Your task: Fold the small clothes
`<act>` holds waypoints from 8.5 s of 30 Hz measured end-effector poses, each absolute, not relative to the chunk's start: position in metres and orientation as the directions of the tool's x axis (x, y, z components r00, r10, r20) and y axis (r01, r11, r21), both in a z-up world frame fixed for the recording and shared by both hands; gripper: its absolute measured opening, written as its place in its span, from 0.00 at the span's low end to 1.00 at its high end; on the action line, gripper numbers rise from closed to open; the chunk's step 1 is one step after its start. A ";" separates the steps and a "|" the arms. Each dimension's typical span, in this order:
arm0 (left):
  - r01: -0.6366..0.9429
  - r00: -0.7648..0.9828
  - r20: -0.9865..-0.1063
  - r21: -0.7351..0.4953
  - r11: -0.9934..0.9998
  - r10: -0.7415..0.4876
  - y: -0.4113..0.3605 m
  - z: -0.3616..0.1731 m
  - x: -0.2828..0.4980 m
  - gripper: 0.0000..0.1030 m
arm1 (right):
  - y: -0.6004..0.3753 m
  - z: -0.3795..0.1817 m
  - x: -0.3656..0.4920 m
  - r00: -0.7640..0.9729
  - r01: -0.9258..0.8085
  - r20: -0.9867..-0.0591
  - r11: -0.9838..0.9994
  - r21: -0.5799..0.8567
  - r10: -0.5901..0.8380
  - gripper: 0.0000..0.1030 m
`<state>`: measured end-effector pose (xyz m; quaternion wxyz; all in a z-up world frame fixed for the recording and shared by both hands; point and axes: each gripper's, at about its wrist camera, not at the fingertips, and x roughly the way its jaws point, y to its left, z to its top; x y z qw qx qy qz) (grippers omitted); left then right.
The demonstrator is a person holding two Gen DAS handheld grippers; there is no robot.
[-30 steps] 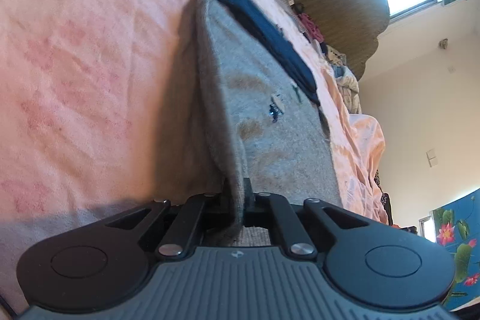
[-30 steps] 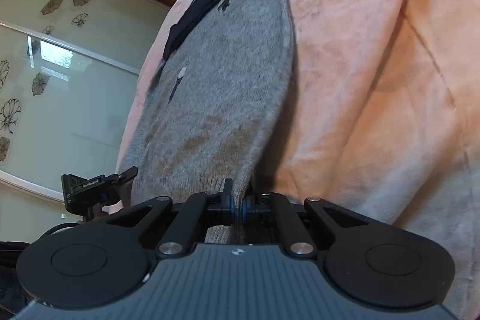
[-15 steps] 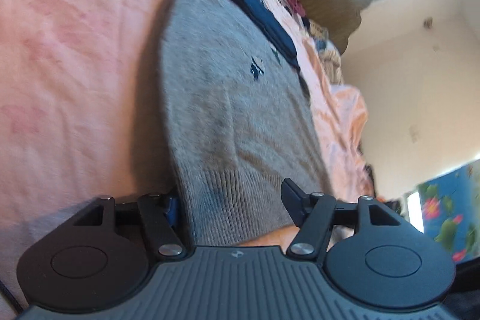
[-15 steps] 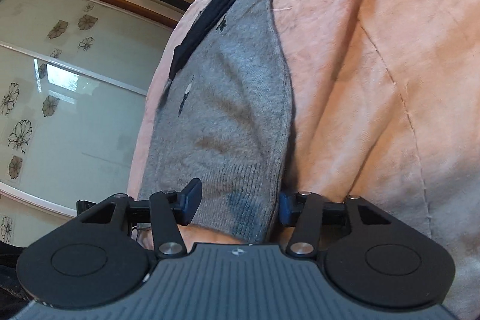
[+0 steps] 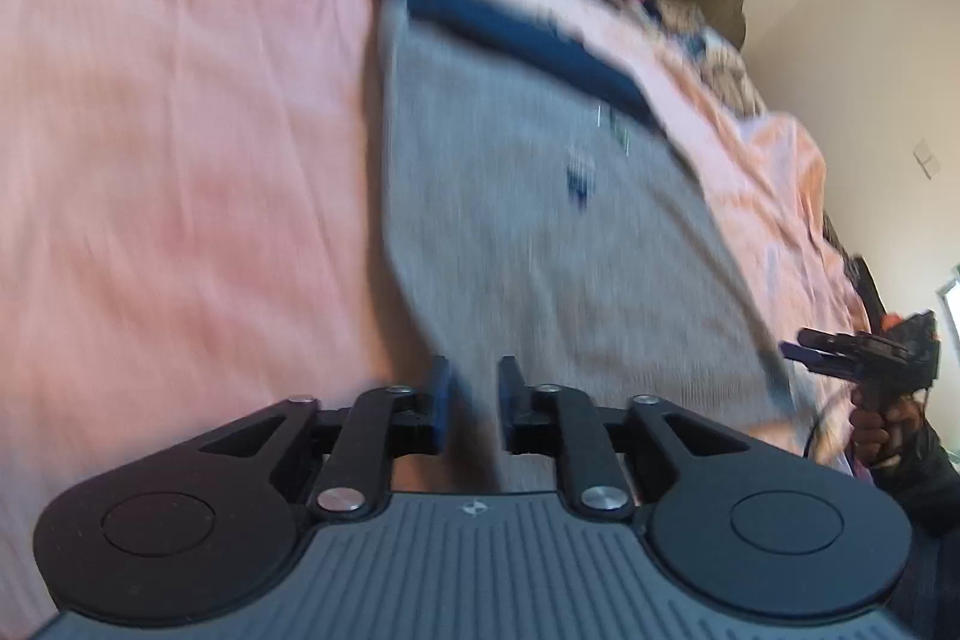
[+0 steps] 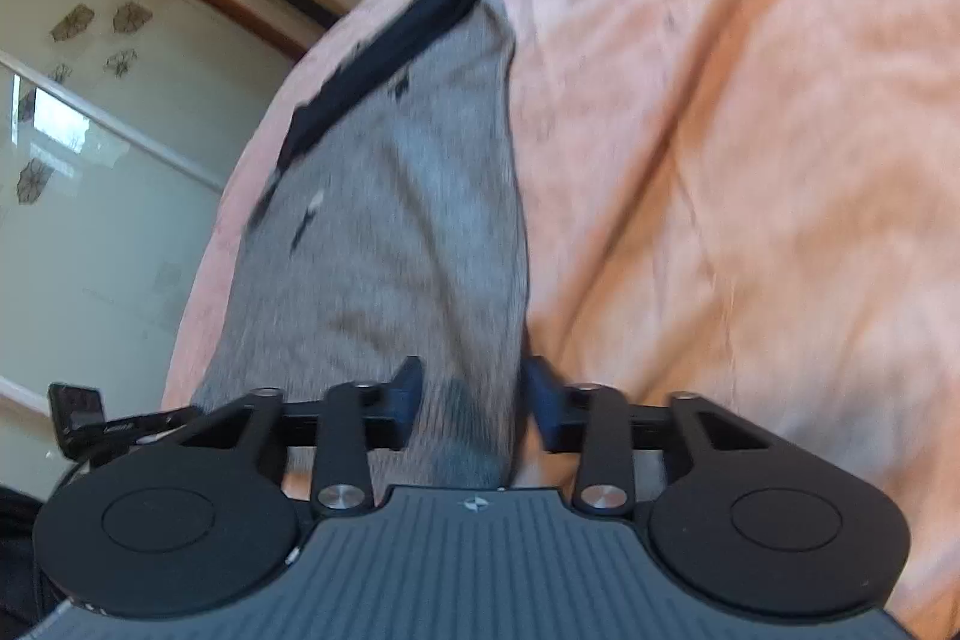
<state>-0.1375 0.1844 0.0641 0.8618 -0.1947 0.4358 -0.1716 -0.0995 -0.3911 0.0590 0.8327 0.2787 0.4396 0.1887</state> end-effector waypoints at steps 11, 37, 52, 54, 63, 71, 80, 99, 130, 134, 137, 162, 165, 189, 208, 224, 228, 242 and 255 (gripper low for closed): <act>0.045 0.758 -0.637 -0.162 0.986 -0.140 0.044 0.034 0.031 0.97 | -0.252 0.030 0.099 0.649 -0.106 -0.680 0.926 0.363 0.341 0.70; 0.045 0.749 -0.660 -0.051 0.998 -0.067 0.039 0.008 0.027 1.00 | -0.223 0.012 0.051 0.738 -0.212 -0.653 0.977 0.015 0.170 1.00; 0.061 0.736 -0.676 0.017 0.998 -0.033 0.033 0.008 0.022 1.00 | -0.194 0.012 0.007 0.718 -0.256 -0.669 0.967 0.004 0.193 1.00; 0.068 0.726 -0.687 0.045 0.997 -0.019 0.034 0.012 0.007 1.00 | -0.211 0.015 0.006 0.721 -0.222 -0.675 0.975 -0.007 0.159 1.00; 0.337 0.708 -0.676 0.069 0.939 -0.204 0.014 0.010 -0.103 1.00 | -0.208 0.025 -0.041 0.681 -0.290 -0.691 0.956 0.049 0.242 1.00; 0.329 0.653 -0.728 0.023 0.944 -0.210 0.058 0.019 -0.136 1.00 | -0.247 0.034 -0.065 0.697 -0.205 -0.702 0.979 0.001 0.147 1.00; 0.039 0.630 -0.657 -0.505 0.862 -0.414 0.157 0.026 -0.161 1.00 | -0.369 0.050 -0.122 0.567 0.046 -0.662 0.784 0.620 0.490 1.00; -0.061 0.481 -0.373 -0.917 0.394 -0.793 0.185 -0.009 -0.148 0.99 | -0.359 0.025 -0.100 0.419 0.027 -0.514 0.555 0.831 0.749 0.82; 0.183 0.738 -0.311 -0.761 0.622 -0.599 0.183 0.107 0.040 0.06 | -0.362 0.091 0.075 0.564 -0.249 -0.218 0.415 0.875 0.796 0.12; 0.139 0.783 -0.335 -0.726 0.673 -0.524 0.186 0.105 0.127 0.06 | -0.368 0.078 0.163 0.614 -0.189 -0.231 0.424 0.886 0.755 0.12; 0.081 0.790 -0.378 -0.716 0.694 -0.482 0.190 0.089 0.182 0.06 | -0.371 0.055 0.217 0.635 -0.118 -0.271 0.438 0.891 0.723 0.12; 0.285 0.779 -0.613 0.156 0.946 -0.133 0.091 0.044 0.247 0.79 | -0.353 0.015 0.284 0.616 -0.015 -0.418 0.540 0.841 0.668 0.79; 0.232 0.779 -0.622 0.159 0.960 -0.085 0.094 0.036 0.252 0.79 | -0.358 0.026 0.270 0.628 -0.045 -0.432 0.584 0.811 0.648 0.82; -0.195 0.848 -0.391 -0.858 0.476 -0.358 0.159 -0.005 0.023 0.83 | -0.350 -0.002 0.104 0.704 0.083 -0.438 0.547 0.833 0.559 0.86; -0.206 0.830 -0.454 -0.790 0.578 -0.325 0.157 0.027 0.015 0.04 | -0.342 0.007 0.076 0.678 -0.014 -0.406 0.562 0.827 0.613 0.12; -0.267 0.777 -0.516 -0.789 0.554 -0.360 0.178 -0.008 -0.045 0.40 | -0.347 -0.013 0.009 0.616 0.070 -0.418 0.482 0.874 0.668 0.51; -0.272 0.818 -0.507 -0.756 0.595 -0.271 0.170 -0.005 -0.035 0.44 | -0.335 -0.012 0.021 0.620 0.074 -0.432 0.500 0.863 0.654 0.49; -0.223 0.773 -0.589 -0.598 0.770 -0.234 0.187 0.021 -0.103 0.11 | -0.352 -0.005 -0.016 0.520 0.041 -0.516 0.584 0.811 0.681 0.23; 0.037 0.799 -0.596 -0.074 0.997 -0.074 0.129 0.058 0.089 0.62 | -0.359 0.015 0.072 0.742 -0.018 -0.547 0.827 0.561 0.388 0.76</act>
